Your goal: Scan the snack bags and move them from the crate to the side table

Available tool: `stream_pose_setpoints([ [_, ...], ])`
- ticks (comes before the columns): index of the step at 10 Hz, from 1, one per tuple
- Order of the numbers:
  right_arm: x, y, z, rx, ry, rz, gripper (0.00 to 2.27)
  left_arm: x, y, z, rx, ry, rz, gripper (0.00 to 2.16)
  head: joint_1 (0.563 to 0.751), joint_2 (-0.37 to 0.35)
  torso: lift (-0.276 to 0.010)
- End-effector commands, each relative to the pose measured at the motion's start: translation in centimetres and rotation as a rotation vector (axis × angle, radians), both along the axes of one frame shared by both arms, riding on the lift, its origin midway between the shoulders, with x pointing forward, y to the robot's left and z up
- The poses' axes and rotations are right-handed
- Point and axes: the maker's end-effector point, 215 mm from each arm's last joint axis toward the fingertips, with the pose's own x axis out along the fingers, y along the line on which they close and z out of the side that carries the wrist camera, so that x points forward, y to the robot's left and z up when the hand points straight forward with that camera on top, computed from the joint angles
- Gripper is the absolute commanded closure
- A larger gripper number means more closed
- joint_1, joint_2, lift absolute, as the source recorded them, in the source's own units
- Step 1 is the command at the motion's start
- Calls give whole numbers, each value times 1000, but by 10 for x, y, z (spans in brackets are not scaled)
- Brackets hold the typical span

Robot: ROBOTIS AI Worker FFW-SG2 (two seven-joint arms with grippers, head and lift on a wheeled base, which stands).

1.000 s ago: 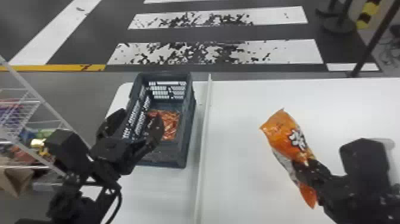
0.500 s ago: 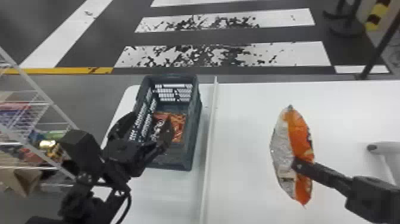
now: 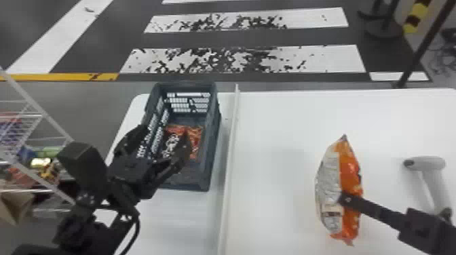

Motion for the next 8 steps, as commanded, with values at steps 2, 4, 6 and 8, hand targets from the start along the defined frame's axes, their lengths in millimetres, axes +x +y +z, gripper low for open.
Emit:
stream_pose_setpoints([
  [2, -10, -26, -33, -65, 112, -26, 2111, 1, -2, 0, 4, 1, -8, 83, 695, 77, -87],
  [4, -3, -44, -43, -97, 125, -56, 1713, 3, -2, 2, 5, -2, -11, 83, 695, 48, -87],
  [6, 11, -65, -50, -157, 129, -63, 475, 5, -5, 1, 3, 4, -17, 83, 695, 18, -87],
  [8, 25, -88, -59, -272, 128, -55, 43, 5, -4, -1, 4, 9, -18, 83, 695, -15, -87],
])
